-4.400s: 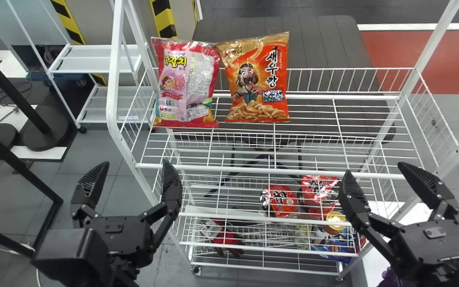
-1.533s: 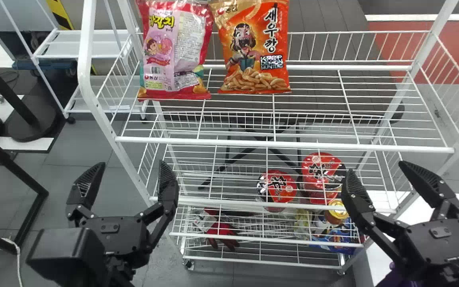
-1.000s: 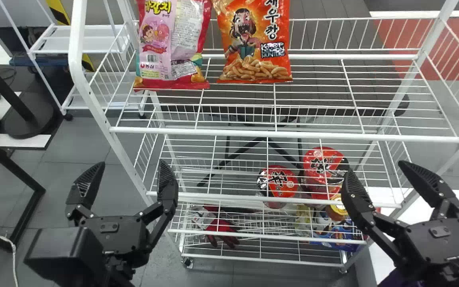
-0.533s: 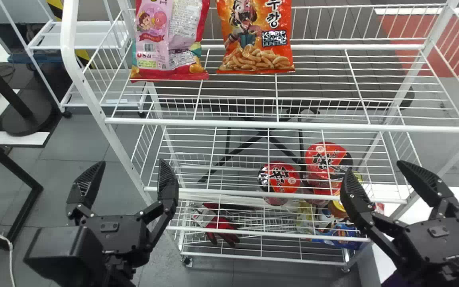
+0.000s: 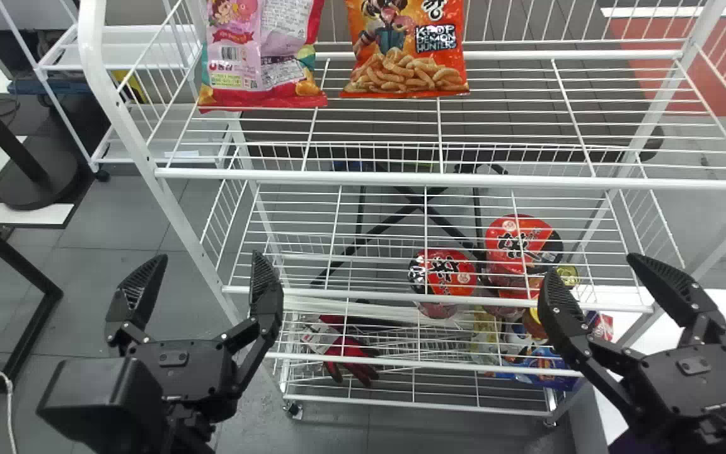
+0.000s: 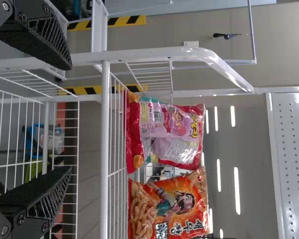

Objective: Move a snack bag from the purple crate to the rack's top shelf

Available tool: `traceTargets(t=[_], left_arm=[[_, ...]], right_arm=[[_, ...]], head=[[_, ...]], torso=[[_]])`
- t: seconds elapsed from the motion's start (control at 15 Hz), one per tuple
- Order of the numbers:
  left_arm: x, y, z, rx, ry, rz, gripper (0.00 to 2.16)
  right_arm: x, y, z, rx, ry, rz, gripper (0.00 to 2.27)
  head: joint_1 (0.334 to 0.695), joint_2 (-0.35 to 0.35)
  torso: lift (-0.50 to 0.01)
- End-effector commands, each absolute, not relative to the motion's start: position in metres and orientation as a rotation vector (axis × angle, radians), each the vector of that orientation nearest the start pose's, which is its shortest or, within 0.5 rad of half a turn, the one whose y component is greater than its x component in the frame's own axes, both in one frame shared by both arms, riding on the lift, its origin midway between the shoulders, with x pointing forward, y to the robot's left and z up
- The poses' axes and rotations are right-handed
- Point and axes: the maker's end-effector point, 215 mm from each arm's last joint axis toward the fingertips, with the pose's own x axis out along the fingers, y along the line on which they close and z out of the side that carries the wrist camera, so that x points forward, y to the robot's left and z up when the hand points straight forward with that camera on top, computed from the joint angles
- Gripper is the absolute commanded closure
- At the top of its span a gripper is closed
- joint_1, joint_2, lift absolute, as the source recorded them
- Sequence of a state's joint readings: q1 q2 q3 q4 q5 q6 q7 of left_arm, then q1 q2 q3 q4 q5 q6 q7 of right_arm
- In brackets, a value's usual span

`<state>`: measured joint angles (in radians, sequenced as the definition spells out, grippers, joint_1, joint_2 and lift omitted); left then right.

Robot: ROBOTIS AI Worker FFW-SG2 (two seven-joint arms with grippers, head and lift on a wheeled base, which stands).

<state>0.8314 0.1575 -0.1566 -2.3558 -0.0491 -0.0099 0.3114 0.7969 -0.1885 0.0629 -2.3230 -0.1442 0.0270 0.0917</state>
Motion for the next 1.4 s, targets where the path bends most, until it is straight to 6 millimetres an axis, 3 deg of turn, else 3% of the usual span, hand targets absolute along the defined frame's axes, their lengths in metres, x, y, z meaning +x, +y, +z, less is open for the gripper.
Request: traceTargets(t=[0.0, 1.33], left_arm=[[0.352, 0.2124, -0.2962, 0.048, 0.034, 0.089, 0.1], [0.3518, 0.2121, -0.2952, 0.042, 0.029, 0.091, 0.1]], right_arm=[[0.3578, -0.169, -0.3145, 0.054, 0.085, 0.266, 0.17], [0.3575, -0.1672, -0.313, 0.048, 0.077, 0.282, 0.17]], head=[[0.695, 0.07], [0.695, 0.074]], torso=[[-0.211], [-0.291]])
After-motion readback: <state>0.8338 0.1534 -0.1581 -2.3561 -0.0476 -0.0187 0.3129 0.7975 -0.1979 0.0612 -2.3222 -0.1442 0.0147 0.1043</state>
